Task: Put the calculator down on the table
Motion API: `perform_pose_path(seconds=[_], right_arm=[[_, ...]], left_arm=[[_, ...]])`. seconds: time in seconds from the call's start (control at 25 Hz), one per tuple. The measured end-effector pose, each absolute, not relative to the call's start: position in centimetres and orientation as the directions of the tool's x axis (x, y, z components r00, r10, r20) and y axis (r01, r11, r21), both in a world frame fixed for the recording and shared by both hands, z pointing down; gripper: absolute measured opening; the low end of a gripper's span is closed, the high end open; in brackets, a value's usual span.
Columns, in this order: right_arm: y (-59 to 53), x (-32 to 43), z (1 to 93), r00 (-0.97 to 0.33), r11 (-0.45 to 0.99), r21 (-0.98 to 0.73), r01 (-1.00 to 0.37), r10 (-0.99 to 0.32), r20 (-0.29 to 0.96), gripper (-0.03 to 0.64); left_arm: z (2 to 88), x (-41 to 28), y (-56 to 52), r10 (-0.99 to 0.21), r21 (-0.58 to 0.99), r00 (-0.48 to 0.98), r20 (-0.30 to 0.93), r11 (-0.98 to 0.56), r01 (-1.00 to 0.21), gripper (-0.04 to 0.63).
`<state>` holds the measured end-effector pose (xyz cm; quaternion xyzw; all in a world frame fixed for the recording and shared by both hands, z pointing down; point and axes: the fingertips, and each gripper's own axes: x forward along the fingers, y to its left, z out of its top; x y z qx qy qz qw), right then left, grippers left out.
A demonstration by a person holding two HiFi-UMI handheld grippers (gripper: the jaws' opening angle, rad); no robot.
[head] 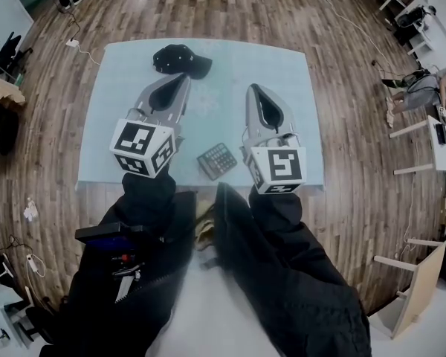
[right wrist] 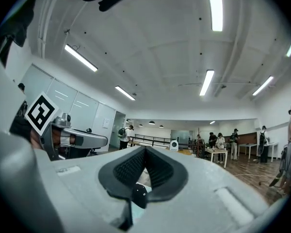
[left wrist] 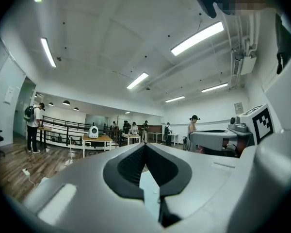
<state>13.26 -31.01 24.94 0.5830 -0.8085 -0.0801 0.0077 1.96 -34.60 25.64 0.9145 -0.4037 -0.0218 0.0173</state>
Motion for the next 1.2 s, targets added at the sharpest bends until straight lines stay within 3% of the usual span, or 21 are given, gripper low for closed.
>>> perform_pose_path(seconds=[1.2], right_arm=[[-30.1, 13.9, 23.0, -0.284, 0.266, 0.145, -0.953, -0.951, -0.121, 0.000]], left_arm=[[24.9, 2.2, -33.7, -0.739, 0.047, 0.672, -0.034, -0.673, -0.738, 0.002]])
